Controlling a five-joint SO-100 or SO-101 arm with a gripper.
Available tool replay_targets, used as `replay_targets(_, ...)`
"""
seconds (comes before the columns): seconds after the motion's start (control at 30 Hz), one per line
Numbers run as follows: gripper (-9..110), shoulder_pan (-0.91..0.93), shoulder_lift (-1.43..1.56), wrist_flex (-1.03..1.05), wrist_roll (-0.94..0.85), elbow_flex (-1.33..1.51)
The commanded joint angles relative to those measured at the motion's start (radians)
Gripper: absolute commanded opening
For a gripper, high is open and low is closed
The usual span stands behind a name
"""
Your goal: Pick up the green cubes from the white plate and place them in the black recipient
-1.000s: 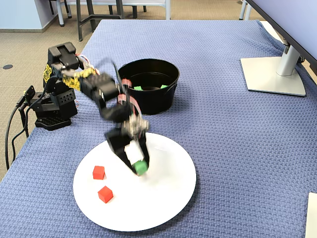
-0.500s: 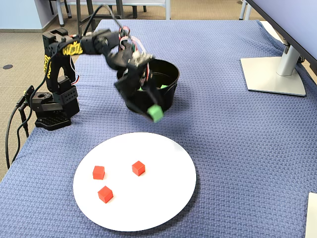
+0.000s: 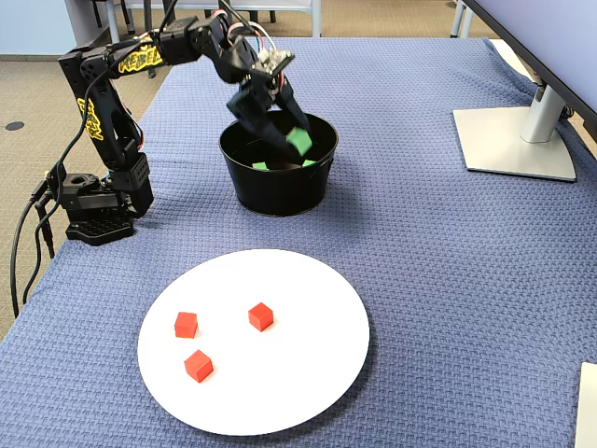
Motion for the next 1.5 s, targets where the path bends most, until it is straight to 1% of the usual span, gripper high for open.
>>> replay_targets(0.0,0,-0.144,0.126,-0.015,0.114,0.058)
replay_targets(0.17,0,-0.284,0.160,-0.018,0.187,0.147)
replay_targets(0.2,6,-0.302,0.163,-0.018,0.204,0.161)
replay_targets(0.23,16,-0.319,0.166,-0.017,0.224,0.172)
replay_targets(0.27,21,-0.331,0.166,-0.015,0.249,0.179)
replay_targets(0.37,24,-0.341,0.175,-0.023,0.295,0.202)
replay_targets(0.5,26,-0.308,0.196,-0.015,0.360,0.196)
replay_targets(0.53,24,-0.291,0.204,-0.014,0.387,0.192)
replay_targets(0.6,12,-0.245,0.238,-0.026,0.476,0.204)
replay_targets(0.67,10,-0.209,0.285,-0.044,0.538,0.252)
replay_targets(0.83,13,-0.132,0.457,-0.061,0.637,0.428)
replay_targets(1.0,6,-0.072,0.690,-0.052,0.715,0.627)
replay_targets(1.07,6,-0.052,0.784,-0.044,0.765,0.710)
replay_targets(1.27,8,0.015,1.042,0.003,0.836,0.930)
replay_targets(1.47,10,0.044,1.154,-0.011,0.848,1.089)
